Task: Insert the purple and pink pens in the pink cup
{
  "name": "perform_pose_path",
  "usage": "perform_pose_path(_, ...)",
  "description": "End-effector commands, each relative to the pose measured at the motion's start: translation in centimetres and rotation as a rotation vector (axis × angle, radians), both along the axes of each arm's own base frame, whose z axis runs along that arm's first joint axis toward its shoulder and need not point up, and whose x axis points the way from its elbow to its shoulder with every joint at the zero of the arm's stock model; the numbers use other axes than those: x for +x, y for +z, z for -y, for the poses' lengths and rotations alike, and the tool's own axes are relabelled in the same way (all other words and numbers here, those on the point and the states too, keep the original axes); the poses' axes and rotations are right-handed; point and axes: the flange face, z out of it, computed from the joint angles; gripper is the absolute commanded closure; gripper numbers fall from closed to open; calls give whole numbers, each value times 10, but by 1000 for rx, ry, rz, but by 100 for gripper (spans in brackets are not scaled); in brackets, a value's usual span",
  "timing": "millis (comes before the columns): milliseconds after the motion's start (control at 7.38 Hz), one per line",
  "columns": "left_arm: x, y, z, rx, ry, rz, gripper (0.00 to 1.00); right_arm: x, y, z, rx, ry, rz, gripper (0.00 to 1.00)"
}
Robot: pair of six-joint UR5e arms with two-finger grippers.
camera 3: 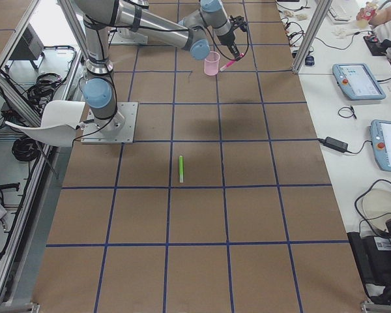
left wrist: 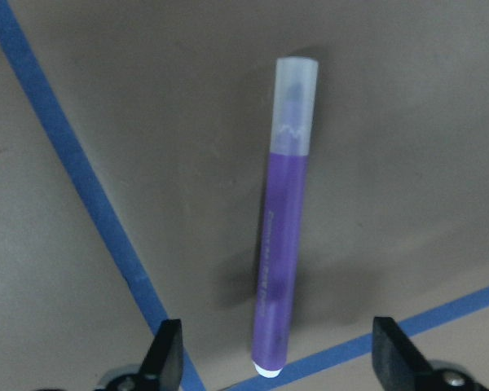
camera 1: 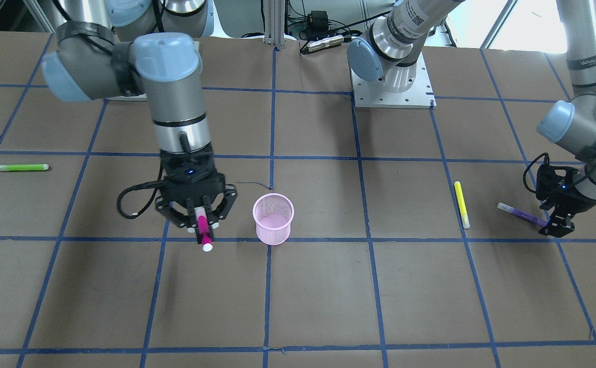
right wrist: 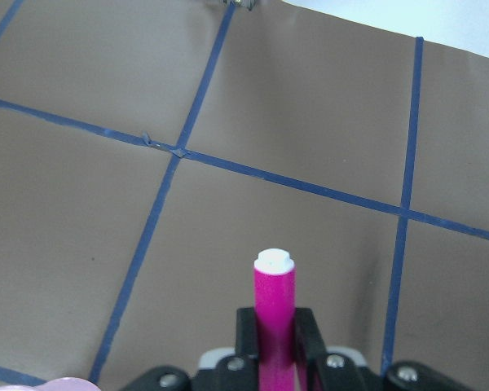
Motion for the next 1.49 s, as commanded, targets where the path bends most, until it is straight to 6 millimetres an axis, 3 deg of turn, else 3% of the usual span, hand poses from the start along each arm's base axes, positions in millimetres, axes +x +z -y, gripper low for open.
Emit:
perform_pose_path(0,3,-7,3,-12,6,-1,27,72,-1,-43,-58,-44,-11,100)
perform_pose_path(271,4,-11,4,-12,6,-1,33,80,3,-45,-109,-127,82,100)
perform_pose_path(406,5,-10,3,-16,5,3,74,81,-1,-45,-106,-127,81,100)
perform_pose_path(542,9,-6,5,-41,10,32,96,85,-14,-41,-90,-125,72,100)
perform_pose_path(948,11,-5,3,-43,25,35,100,90,-39,-34,-110,-140,98,100)
perform_pose_path(1354,10,16,3,-53,68,47,100,114,-68,-45,-128,-132,53,100)
